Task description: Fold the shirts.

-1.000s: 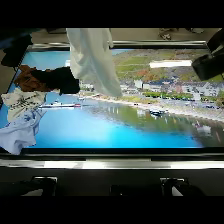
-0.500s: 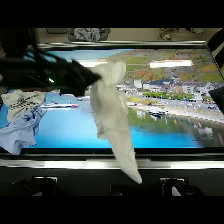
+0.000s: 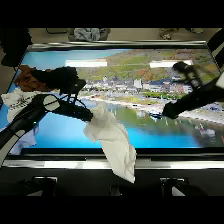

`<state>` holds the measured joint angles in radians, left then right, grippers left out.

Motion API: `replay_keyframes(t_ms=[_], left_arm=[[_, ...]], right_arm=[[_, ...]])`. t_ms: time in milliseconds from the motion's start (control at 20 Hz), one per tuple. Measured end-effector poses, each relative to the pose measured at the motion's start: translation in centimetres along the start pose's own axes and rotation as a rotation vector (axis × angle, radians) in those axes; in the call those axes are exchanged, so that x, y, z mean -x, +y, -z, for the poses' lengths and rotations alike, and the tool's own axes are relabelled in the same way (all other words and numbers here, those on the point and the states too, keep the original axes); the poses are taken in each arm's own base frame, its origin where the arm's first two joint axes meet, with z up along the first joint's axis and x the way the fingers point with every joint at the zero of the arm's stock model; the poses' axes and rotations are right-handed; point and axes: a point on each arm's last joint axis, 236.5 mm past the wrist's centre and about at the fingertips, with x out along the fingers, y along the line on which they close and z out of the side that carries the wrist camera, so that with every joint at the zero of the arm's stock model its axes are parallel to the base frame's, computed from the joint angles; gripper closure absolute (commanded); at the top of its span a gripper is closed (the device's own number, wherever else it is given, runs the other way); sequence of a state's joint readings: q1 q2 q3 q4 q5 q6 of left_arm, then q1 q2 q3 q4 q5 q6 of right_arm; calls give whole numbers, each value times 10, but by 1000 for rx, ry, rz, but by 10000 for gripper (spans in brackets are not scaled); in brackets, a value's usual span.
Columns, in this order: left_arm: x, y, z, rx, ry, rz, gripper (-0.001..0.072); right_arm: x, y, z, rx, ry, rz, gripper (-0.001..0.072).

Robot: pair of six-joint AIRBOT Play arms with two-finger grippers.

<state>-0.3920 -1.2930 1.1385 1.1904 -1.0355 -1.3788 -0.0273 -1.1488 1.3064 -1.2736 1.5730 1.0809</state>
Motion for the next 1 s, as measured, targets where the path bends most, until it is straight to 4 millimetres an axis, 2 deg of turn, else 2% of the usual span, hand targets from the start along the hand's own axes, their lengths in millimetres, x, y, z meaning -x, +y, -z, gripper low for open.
replay_keyframes(t_ms=[150, 300, 400, 500, 600, 800, 900, 950, 1000], left_arm=[[-3, 14, 7, 38, 16, -15, 673], [-4, 20, 10, 53, 24, -21, 673], [-5, 21, 11, 55, 27, -23, 673], [-5, 23, 12, 59, 28, -24, 673], [-5, 23, 12, 59, 28, -25, 673], [-5, 23, 12, 60, 28, -25, 673], [-5, 23, 12, 60, 28, -25, 673], [-5, 23, 12, 60, 28, -25, 672], [-5, 23, 12, 60, 28, -25, 673]], right_arm=[[-68, 34, 37, -37, 101, -203, 6], [-112, 77, 69, -46, 167, -361, -2], [-129, 110, 86, -14, 201, -454, -3], [-141, 130, 98, 20, 222, -490, -3], [-154, 139, 100, 27, 209, -484, -3], [-175, 148, 87, -4, 151, -448, -2], [-186, 157, 88, 7, 162, -446, 22], [-192, 163, 90, 13, 172, -448, 185], [-197, 167, 91, 16, 180, -449, 603]])
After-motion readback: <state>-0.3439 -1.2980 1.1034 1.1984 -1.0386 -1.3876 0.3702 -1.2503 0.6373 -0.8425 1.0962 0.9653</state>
